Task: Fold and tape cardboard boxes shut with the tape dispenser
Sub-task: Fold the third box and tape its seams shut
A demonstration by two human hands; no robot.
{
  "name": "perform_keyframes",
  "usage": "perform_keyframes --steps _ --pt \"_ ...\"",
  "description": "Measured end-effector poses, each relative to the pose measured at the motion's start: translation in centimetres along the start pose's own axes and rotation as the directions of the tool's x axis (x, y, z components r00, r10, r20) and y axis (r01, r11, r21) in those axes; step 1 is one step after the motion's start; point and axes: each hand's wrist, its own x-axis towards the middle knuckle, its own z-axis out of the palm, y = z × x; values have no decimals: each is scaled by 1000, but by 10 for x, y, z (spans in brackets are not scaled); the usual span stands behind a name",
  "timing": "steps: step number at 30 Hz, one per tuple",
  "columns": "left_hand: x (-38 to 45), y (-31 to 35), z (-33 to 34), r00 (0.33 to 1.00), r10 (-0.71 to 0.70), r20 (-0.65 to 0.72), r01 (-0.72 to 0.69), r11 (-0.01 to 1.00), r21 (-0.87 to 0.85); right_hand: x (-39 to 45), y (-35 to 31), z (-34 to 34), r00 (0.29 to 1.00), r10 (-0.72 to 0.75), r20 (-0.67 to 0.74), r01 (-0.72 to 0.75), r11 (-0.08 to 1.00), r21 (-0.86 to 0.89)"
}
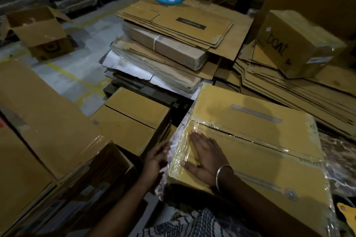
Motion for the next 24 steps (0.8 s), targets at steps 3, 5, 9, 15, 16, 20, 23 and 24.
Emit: perform_keyframes --steps 3,5,9,15,16,20,23,24 --pt "21 26 22 993 63 105 -69 996 59 0 0 2 998 -23 -52 22 999 -26" --pt "36 35 35 984 70 162 -100 977 187 1 1 4 999 -26 -45 25 999 -23" --pt "48 45 54 922 280 266 -386 714 585 2 7 8 999 -31 -35 30 999 -20" --pt "52 35 61 913 303 274 -396 493 775 0 6 10 993 -40 -111 42 999 18" --pt "54 35 62 920 295 257 -376 485 789 0 7 10 987 -34 -156 41 998 45" --pt "56 41 65 907 354 227 -386 486 784 5 13 3 957 136 -257 -127 991 52" --pt "63 53 62 912 394 114 -345 585 734 18 19 -10 951 291 -99 -293 956 -6" --pt "64 58 65 908 406 103 -350 601 718 22 22 -14 947 316 -61 -319 947 -47"
